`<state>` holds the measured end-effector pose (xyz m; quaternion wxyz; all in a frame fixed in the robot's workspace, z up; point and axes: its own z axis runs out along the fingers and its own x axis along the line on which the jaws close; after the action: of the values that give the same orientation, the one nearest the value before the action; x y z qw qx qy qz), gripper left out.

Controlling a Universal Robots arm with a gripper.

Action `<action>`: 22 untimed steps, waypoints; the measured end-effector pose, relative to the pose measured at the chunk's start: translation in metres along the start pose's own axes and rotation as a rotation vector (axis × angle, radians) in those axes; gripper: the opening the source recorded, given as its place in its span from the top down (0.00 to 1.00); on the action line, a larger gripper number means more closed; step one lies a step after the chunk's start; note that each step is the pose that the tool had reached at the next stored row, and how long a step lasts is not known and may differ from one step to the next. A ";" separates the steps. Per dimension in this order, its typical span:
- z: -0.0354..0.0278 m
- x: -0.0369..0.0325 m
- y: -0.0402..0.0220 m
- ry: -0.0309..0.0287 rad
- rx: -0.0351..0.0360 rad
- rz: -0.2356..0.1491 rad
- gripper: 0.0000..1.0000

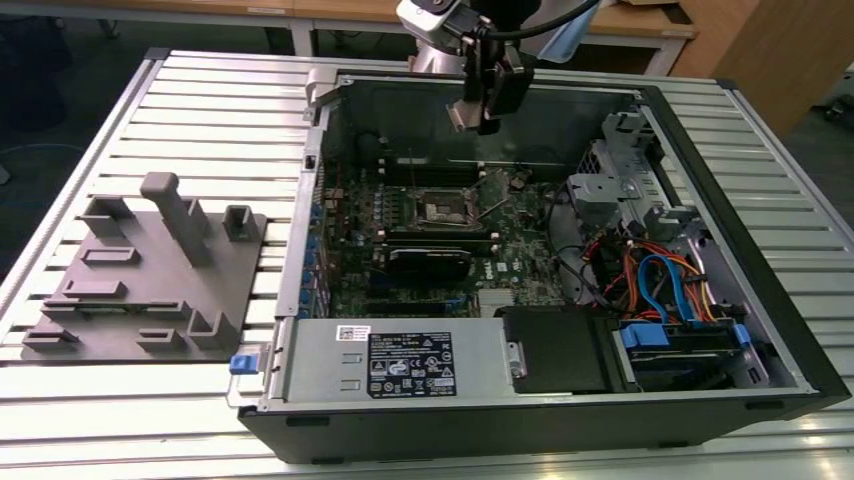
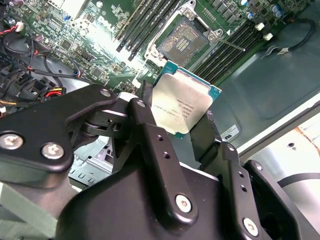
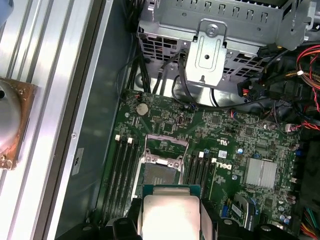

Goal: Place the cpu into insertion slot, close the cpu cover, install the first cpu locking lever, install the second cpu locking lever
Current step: 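Place the cpu into insertion slot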

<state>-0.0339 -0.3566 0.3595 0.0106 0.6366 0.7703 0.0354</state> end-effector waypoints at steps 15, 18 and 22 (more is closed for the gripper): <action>0.0033 -0.0001 -0.0002 -0.0054 -0.0023 0.079 0.46; 0.0062 -0.0001 -0.0004 -0.0081 -0.0028 0.121 0.46; 0.0094 -0.0001 -0.0007 -0.0071 0.0082 0.125 0.46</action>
<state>-0.0339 -0.3564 0.3501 0.0085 0.6837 0.7290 0.0306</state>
